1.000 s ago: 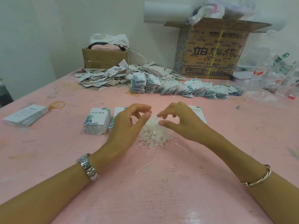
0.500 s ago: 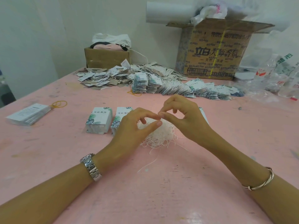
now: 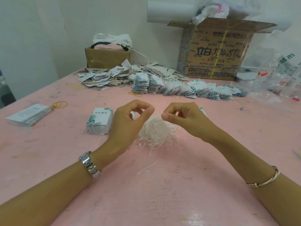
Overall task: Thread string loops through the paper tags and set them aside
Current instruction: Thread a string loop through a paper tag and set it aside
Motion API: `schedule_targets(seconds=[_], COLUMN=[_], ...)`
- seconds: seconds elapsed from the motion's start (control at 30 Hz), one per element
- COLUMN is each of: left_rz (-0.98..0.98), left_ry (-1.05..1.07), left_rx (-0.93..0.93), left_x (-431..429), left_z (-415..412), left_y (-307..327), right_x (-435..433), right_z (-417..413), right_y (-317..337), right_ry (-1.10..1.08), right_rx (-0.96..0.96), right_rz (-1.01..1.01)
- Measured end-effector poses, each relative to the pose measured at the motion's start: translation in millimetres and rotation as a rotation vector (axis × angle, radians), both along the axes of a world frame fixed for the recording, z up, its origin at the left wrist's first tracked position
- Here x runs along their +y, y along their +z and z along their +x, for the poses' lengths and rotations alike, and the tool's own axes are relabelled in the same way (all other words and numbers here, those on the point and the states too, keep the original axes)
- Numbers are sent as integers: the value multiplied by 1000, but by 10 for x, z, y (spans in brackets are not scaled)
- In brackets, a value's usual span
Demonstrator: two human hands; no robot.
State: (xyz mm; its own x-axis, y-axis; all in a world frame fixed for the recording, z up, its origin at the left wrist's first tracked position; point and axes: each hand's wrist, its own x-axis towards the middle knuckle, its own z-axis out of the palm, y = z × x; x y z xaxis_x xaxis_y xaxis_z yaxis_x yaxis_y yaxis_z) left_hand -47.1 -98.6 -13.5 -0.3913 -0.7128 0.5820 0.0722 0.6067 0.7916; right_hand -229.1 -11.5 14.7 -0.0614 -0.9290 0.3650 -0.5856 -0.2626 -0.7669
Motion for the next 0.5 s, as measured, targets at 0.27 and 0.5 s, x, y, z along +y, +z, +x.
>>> schedule_targets(seconds=[0.27,0.5], left_rz=[50,14], left_ry=[-84,-177], left_rx=[-37,-178], left_x=[17,37], left_z=[-39,-33], left_y=[-45,-99], right_x=[-17,-23], right_z=[-85,3], right_y=[-70,10], right_ry=[-56,-4], right_rx=[124,-308], right_rz=[-37,-211])
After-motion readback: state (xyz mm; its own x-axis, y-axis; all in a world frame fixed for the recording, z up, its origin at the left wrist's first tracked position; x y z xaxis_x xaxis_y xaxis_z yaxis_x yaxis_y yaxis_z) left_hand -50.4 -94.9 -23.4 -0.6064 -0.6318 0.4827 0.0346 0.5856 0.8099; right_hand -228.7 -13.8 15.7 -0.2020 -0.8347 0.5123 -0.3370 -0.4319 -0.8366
